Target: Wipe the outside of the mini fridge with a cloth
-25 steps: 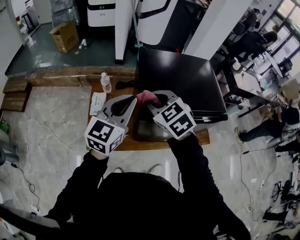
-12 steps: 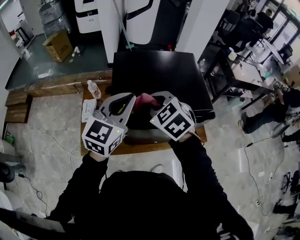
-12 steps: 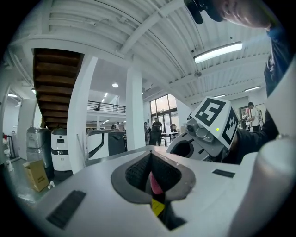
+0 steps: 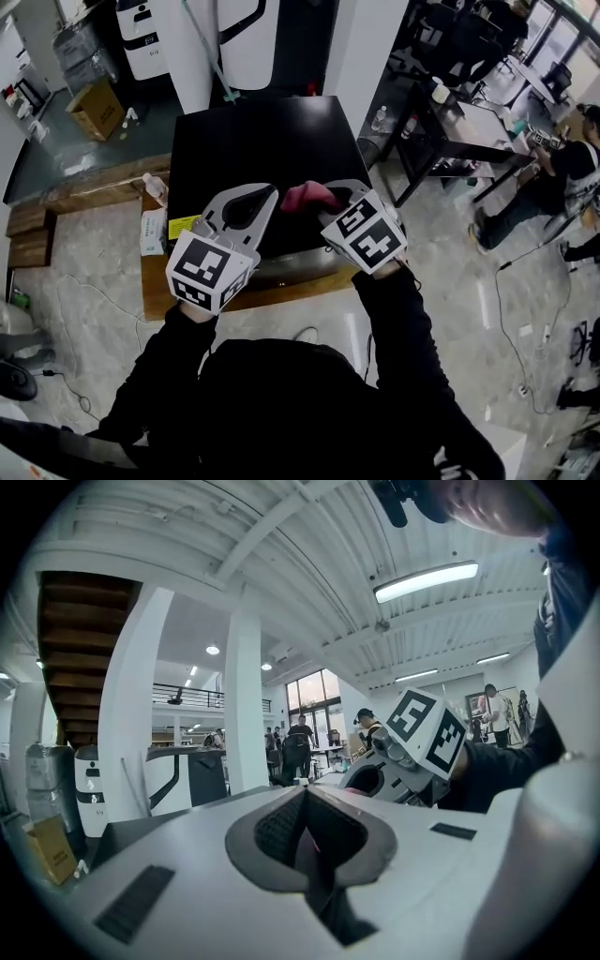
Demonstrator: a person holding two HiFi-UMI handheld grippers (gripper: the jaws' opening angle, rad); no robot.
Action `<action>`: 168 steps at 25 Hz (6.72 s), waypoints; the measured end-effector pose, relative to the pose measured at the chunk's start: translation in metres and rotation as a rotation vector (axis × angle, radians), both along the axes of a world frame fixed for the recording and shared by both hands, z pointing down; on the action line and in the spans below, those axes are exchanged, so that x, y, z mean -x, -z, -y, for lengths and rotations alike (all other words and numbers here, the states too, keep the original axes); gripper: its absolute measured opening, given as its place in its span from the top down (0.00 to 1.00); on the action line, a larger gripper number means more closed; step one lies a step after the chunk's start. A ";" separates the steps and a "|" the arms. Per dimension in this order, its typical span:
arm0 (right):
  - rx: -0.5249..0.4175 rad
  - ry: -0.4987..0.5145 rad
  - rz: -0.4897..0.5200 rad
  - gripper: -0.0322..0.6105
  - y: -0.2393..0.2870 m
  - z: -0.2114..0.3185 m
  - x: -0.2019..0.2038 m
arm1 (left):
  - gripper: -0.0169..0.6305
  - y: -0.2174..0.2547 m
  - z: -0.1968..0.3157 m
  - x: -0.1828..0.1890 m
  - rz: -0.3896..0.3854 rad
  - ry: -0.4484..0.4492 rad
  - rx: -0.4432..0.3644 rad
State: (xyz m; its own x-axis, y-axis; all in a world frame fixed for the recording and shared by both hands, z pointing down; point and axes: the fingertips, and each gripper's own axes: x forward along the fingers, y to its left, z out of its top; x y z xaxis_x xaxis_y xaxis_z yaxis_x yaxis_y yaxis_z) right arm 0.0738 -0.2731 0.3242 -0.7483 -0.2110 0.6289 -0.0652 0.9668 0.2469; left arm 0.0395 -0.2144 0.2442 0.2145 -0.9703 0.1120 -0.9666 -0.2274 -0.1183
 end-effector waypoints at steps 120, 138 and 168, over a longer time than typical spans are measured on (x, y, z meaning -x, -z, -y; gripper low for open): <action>-0.414 0.201 0.296 0.83 0.101 -0.153 0.030 | 0.96 0.040 -0.185 0.093 -0.020 0.158 -0.197; -0.624 0.034 0.254 0.82 -0.026 -0.252 0.095 | 0.96 -0.056 -0.265 0.093 -0.145 0.024 -0.182; -0.453 0.014 0.062 0.83 -0.276 -0.228 0.115 | 0.96 -0.319 -0.212 0.087 -0.238 0.026 0.108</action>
